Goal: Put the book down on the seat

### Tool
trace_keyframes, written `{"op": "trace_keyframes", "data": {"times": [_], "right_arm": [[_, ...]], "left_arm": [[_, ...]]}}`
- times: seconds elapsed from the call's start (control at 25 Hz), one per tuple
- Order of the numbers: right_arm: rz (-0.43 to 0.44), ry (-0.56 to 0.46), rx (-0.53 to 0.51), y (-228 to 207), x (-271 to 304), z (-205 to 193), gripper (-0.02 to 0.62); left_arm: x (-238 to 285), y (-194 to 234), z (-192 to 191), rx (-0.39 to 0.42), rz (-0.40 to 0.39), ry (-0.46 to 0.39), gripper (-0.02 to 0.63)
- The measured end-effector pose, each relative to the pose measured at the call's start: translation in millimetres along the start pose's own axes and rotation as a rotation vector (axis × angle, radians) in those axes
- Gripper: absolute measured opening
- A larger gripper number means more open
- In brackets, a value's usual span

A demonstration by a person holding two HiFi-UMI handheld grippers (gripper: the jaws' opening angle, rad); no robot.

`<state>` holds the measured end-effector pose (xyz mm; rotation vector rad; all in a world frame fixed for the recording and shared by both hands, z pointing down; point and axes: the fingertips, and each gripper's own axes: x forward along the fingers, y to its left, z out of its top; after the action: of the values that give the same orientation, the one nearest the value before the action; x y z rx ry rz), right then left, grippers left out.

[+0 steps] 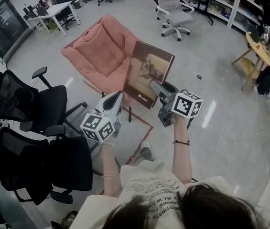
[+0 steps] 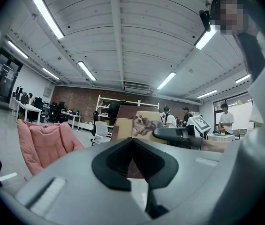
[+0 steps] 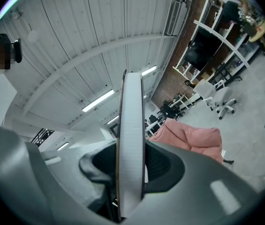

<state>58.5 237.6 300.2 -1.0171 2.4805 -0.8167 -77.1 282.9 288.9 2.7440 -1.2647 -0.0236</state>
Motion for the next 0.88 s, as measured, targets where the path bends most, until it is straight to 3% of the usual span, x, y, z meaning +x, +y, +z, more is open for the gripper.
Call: {"op": "trace_keyframes", "data": {"times": [0.52, 0.88], "right_arm": [[-0.060, -0.013, 0.018, -74.3, 107.1, 26.5, 0.149], [-0.088, -0.021, 0.033, -112.7, 149.4, 35.4, 0.149]], "left_arm": [[96.5, 114.3, 9.2, -0.017, -0.056, 0.010, -0.003], [136.1, 157.0, 4.2, -0.022, -0.077, 0.022, -0.003]]}}
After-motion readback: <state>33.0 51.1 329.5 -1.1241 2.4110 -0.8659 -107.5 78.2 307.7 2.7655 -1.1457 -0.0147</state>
